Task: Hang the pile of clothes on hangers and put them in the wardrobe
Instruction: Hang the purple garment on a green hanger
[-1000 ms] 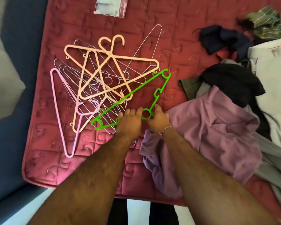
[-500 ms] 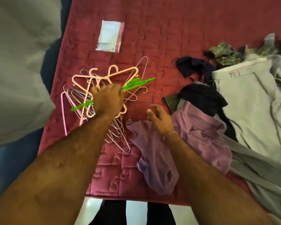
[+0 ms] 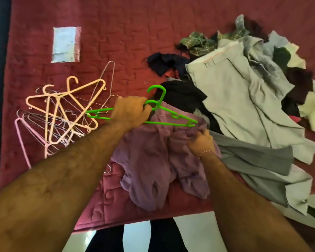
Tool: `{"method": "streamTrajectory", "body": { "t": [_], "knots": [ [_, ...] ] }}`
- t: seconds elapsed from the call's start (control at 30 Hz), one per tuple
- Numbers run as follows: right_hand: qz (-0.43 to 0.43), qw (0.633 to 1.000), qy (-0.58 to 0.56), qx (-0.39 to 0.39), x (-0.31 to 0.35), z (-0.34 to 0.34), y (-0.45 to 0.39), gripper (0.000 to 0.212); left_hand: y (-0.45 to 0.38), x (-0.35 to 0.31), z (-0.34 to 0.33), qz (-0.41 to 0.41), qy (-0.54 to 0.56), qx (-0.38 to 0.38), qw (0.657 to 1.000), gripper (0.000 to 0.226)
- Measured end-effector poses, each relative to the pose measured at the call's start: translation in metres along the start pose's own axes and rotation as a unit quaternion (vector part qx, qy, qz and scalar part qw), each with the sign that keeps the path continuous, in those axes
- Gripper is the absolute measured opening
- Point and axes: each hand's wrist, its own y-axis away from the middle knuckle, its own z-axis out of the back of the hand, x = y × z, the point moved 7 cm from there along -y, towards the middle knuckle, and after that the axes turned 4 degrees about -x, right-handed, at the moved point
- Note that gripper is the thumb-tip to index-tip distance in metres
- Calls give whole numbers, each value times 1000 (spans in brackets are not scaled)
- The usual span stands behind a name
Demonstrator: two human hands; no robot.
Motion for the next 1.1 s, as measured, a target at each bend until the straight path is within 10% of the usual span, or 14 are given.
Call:
{"method": "streamTrajectory", "body": {
  "t": [0.17, 0.4, 0.77, 0.93, 1.1],
  "knots": [
    [75, 992, 44, 91, -13, -10, -20, 61, -7, -21, -32, -29, -105, 31, 994, 45],
    [212, 973, -89, 28, -6, 19, -3, 9, -32, -37, -25, -13, -166, -6, 986, 47],
    [306, 930, -181, -97, -38, 73, 34, 15, -60, -100, -60, -38, -131, 77, 988, 41],
    [210, 892, -396, -57, -34, 90, 28, 7, -55, -156, -105, -85, -68, 157, 982, 51],
    [37, 863, -501, -60, -49, 84, 7, 62, -49, -190, -122, -163, -36, 206, 964, 50]
  ]
}}
